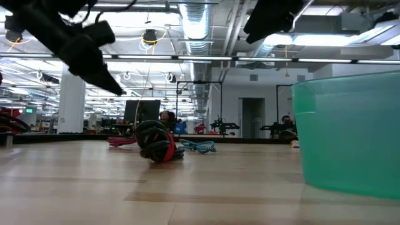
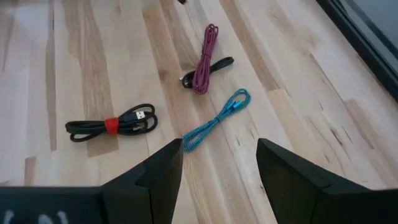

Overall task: Pick and place USB-C Cables
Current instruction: Put the pink usb cable into the bin

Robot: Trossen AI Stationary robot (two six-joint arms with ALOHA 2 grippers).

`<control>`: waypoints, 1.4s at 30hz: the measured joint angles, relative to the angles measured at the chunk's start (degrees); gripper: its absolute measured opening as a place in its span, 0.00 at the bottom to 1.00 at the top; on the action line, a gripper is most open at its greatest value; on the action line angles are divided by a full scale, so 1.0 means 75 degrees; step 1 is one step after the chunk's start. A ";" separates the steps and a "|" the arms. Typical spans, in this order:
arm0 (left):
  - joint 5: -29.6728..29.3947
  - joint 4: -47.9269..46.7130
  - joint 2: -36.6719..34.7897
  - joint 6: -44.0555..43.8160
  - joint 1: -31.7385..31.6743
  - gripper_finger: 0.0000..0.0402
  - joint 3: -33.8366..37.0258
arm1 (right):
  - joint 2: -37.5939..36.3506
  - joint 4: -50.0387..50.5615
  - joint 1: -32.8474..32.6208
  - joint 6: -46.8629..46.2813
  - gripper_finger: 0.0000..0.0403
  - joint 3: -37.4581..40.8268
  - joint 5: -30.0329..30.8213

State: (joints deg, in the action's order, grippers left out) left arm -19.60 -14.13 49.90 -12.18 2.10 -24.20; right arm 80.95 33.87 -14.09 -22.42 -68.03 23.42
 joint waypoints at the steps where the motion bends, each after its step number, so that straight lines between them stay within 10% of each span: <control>1: 0.0039 0.0177 0.0004 0.0063 -0.0140 0.59 0.0107 | 0.0000 -0.0003 0.0000 0.0007 0.57 0.0000 0.0000; 17: 0.2573 0.1715 0.1293 0.2452 -0.1839 0.59 0.0619 | -0.0006 -0.0011 0.0000 0.0060 0.57 0.0000 -0.0003; 42: 0.3197 0.3067 0.4226 0.2850 -0.2385 0.50 0.0566 | -0.0006 -0.0006 -0.0020 -0.0003 0.57 0.0000 0.0000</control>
State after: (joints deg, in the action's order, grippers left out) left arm 4.38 8.88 81.59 9.20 -15.79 -19.95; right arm 80.90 33.82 -14.24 -22.45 -68.03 23.42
